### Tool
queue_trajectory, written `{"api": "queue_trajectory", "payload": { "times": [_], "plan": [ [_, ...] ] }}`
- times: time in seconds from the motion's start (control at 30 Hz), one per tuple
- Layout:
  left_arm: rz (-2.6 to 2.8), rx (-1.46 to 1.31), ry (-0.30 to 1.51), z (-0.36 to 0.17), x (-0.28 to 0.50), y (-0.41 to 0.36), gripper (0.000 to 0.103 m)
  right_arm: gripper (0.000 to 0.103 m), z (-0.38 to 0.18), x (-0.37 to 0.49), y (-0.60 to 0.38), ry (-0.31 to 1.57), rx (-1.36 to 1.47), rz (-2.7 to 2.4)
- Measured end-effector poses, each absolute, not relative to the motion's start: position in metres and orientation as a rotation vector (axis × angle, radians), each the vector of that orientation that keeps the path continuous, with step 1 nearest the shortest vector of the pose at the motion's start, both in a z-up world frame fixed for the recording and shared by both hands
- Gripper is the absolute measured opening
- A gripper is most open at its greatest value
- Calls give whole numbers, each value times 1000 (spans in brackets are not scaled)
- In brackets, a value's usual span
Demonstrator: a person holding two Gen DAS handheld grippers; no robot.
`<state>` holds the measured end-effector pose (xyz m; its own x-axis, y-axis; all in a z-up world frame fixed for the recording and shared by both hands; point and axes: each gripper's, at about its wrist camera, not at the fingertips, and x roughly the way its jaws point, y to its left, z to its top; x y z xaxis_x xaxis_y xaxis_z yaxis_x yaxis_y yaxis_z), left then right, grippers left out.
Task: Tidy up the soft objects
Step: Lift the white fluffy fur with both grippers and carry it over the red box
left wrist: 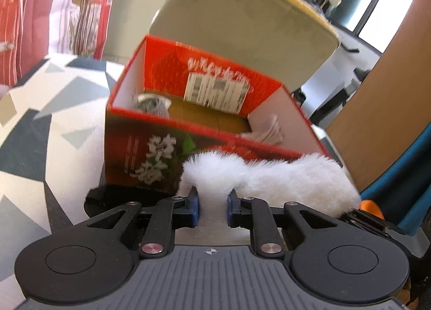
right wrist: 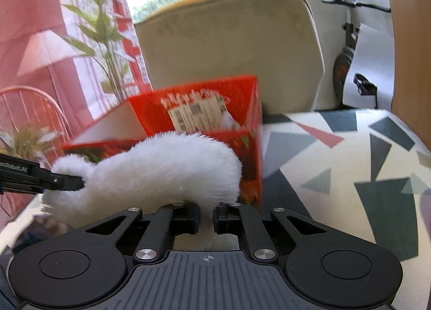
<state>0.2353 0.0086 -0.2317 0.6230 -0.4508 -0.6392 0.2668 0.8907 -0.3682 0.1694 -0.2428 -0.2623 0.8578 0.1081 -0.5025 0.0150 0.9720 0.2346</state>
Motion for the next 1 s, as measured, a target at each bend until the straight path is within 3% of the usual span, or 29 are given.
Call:
{"api": "queue_trajectory", "payload": {
  "times": [0.57, 1.0],
  "plan": [
    [-430, -256, 523, -135, 209, 34, 20, 8, -148, 169, -215, 365, 143, 167],
    [-388, -155, 392, -90, 254, 30, 20, 8, -77, 233, -216, 325, 71, 223]
  ]
}}
